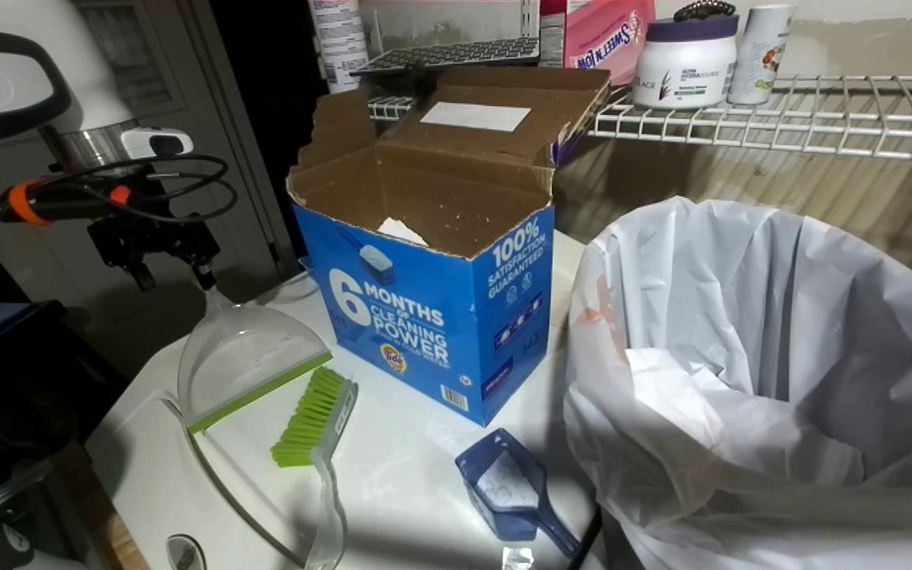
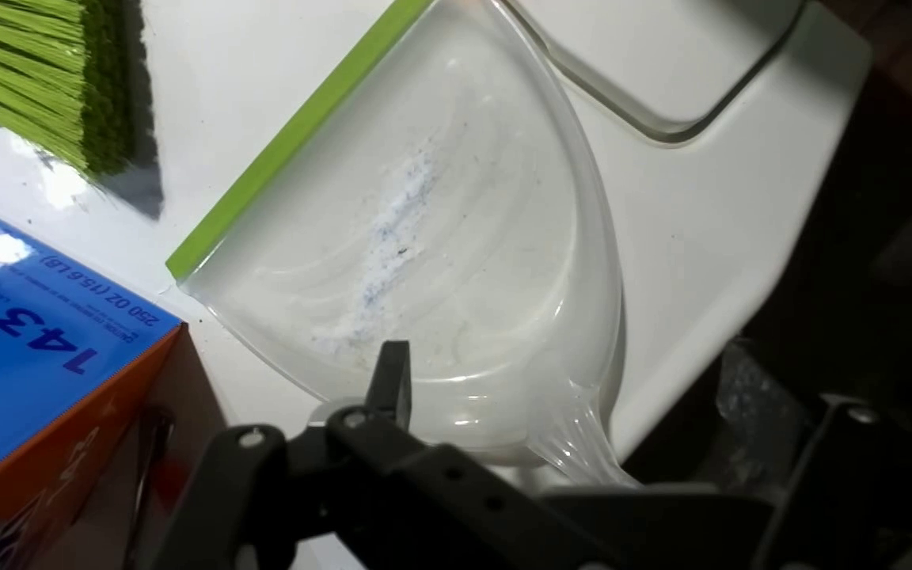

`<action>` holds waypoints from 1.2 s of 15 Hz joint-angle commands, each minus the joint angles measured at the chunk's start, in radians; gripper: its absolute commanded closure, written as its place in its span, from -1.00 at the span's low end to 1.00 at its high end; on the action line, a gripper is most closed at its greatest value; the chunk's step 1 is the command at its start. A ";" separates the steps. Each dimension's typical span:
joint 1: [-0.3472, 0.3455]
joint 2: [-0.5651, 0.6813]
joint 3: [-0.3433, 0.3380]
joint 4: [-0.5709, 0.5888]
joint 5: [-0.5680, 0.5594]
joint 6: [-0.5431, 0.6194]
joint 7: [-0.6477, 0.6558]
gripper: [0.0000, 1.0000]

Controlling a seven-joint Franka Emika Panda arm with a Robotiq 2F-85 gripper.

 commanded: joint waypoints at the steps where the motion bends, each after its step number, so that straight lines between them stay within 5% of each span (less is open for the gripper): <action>1: 0.011 0.001 -0.011 0.001 -0.007 -0.002 0.006 -1.00; 10: 0.016 -0.007 -0.008 0.014 -0.005 -0.013 0.006 -1.00; 18: 0.101 0.034 0.000 0.035 0.028 -0.089 -0.027 -1.00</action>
